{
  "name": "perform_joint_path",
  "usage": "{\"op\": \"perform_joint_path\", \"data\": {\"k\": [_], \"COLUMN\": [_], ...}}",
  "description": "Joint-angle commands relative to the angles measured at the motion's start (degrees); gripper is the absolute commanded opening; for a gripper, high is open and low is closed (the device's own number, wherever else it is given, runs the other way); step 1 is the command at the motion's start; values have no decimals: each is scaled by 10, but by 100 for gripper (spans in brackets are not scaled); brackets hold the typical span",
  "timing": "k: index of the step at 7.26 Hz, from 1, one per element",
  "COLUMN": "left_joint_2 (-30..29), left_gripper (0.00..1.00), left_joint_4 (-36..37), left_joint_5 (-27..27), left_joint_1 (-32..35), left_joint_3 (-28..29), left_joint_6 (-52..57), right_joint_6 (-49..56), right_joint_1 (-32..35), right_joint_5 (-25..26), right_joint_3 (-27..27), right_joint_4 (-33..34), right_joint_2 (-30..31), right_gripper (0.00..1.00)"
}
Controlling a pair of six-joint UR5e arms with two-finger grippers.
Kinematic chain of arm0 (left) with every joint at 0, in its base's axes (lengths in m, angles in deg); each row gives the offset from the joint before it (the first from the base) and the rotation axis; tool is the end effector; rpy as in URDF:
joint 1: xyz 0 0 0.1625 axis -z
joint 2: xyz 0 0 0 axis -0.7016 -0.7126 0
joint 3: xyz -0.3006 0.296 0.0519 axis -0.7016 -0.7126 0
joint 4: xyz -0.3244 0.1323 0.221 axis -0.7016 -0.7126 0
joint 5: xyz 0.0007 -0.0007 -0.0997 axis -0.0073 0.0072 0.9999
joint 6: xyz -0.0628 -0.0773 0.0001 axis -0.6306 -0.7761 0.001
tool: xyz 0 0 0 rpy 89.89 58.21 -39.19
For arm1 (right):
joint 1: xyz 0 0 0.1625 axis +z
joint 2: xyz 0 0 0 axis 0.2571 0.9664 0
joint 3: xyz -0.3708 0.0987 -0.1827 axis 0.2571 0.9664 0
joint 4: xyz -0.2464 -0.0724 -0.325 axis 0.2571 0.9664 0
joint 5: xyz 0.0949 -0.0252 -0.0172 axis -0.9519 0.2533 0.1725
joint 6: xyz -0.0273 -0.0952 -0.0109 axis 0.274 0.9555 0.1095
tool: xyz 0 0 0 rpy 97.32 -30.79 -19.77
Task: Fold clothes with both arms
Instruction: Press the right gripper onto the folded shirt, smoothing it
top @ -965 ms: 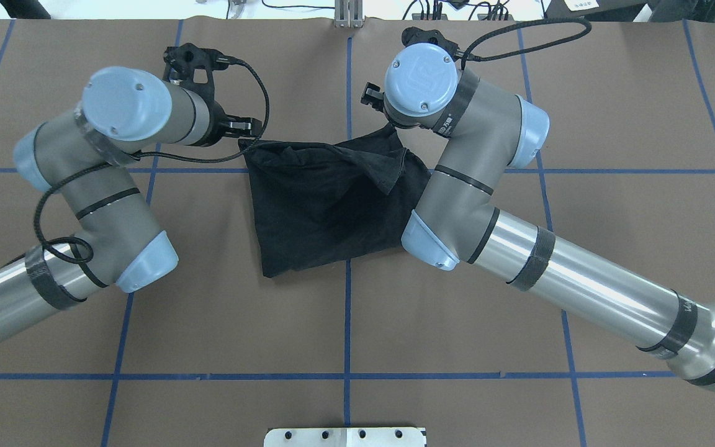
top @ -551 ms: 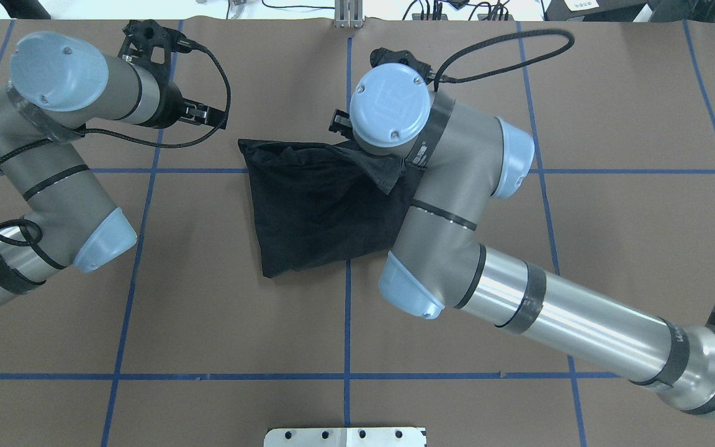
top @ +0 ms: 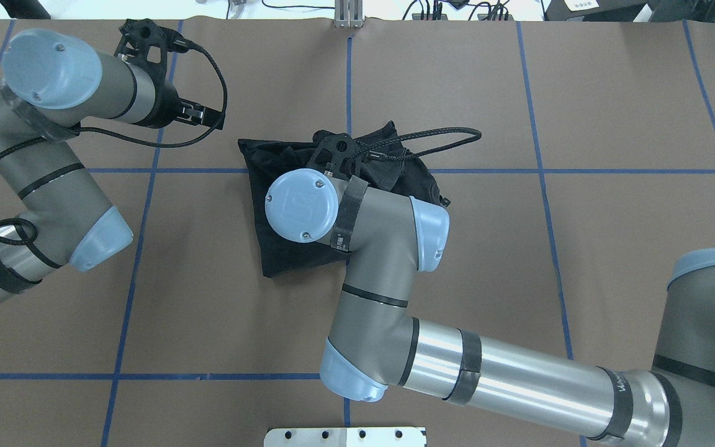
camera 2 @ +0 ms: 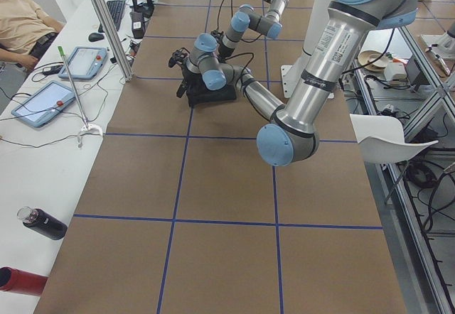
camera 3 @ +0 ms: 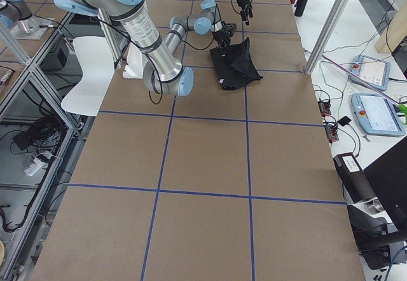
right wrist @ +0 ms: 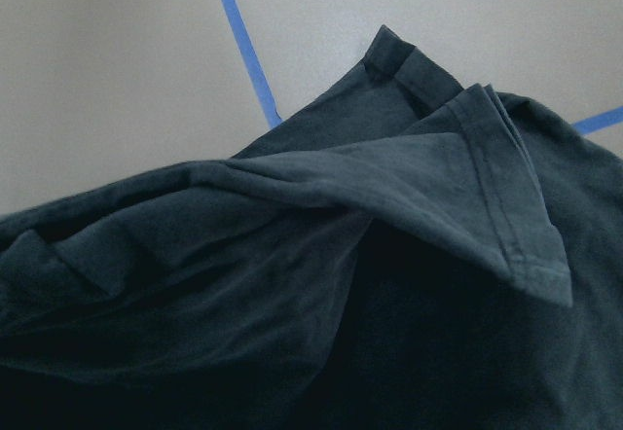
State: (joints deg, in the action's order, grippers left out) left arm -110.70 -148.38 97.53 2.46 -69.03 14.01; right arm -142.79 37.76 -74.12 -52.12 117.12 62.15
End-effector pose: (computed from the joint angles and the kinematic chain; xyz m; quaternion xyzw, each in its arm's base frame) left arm 0.3676 -0.5570 0.2873 0.2758 0.4029 0.0407 0.8718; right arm -0.6361 -0.4306 0.1387 0.1364 -0.3468 0.2432 0.8955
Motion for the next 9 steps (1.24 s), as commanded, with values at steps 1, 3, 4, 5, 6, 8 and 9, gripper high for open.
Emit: {"op": "perform_joint_path", "data": {"k": [1,3,4,5,6,8,9], "left_joint_2": [0,2,8,19,22,23,23], "left_gripper": [100,100,100,100,100,100,100], "left_joint_4": [0,3,5,8,9,9,9], "left_joint_5": [0,6,13,16,23,24,24], "left_joint_1": [0,2,4,4,5,5,5], "left_joint_3": [-3,-13,-26,-47,-54,-54,-54], "left_joint_6": [-1,-1,-2,-2,-3,-3,-3], "right_joint_6": [16,42,63,71,110,118,116], "right_joint_1": [3,37,55,73,90,110,120], "right_joint_5": [38,63,93,110,115,101,70], "right_joint_3": [54,107,155,214,249,251,247], "right_joint_4": [-32,-94,-141,-205,-257,-284,-284], "right_joint_2": [-10,-21,-32,-35,-47,-67,-67], "right_gripper": [62,28,6,0,0,0,24]}}
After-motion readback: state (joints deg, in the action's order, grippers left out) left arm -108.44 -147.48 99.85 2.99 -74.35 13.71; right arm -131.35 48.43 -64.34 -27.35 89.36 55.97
